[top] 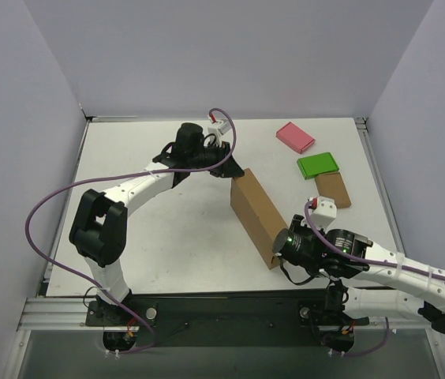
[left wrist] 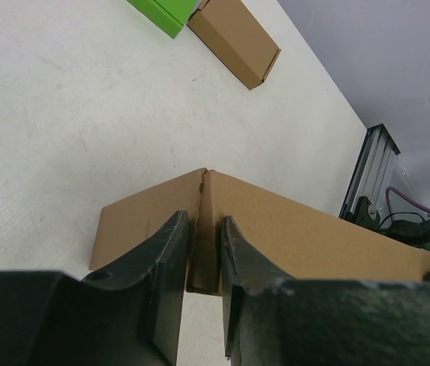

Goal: Fold the paper box

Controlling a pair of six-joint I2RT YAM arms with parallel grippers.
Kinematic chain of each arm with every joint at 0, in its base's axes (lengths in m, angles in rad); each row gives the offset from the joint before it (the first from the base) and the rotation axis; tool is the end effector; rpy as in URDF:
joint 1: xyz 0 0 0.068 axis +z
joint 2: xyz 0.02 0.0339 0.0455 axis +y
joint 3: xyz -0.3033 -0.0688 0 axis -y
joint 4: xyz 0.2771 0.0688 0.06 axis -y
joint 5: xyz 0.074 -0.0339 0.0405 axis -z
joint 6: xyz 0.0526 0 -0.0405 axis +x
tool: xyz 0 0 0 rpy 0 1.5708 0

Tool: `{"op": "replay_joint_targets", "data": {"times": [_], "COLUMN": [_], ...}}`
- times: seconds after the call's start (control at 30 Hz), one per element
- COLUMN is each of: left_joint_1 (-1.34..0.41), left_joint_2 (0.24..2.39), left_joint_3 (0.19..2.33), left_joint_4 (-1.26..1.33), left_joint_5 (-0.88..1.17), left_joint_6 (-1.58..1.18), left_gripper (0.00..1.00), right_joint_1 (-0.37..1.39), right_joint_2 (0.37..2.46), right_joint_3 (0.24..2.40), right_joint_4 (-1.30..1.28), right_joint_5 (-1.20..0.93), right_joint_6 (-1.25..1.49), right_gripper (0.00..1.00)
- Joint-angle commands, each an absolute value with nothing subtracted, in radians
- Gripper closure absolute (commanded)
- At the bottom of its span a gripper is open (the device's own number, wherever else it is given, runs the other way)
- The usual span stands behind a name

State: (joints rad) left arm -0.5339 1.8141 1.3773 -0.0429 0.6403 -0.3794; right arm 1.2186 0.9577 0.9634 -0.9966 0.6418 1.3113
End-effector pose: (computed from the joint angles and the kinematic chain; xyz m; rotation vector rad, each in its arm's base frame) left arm 0.3908 -0.2676 0.2914 0.5915 2.0897 -1.2034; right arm 0.0937 0.1636 0.3260 0.3392 2.3199 0.4303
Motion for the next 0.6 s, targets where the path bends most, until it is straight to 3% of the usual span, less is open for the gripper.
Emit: {"op": "replay_joint_targets", "data": {"times": [0.0, 0.3, 0.57], "left_joint_1": [-0.531, -0.531, -0.531], "left_joint_2": [1.856, 1.853, 1.845], "left_joint_3": [1.347, 1.347, 1.345], "left_joint_4": [-0.238, -0.238, -0.238], "left_joint_5": [0.594, 0.595, 0.600], "left_joint_6": [-0.328, -0.330, -0.330], "left_gripper": [0.83, 0.83, 0.83], "right_joint_1": [1.258, 1.275, 1.272], "right_joint_2": [1.029, 1.013, 0.974], "right_joint_3": [0.781, 0.693, 0.774], "right_joint_4": [-1.187, -1.104, -1.169], "right_joint_5": [0.167, 0.052, 0.129], "right_joint_6": [1.289, 1.333, 1.362], "right_gripper": [0.90, 0.87, 0.63]}}
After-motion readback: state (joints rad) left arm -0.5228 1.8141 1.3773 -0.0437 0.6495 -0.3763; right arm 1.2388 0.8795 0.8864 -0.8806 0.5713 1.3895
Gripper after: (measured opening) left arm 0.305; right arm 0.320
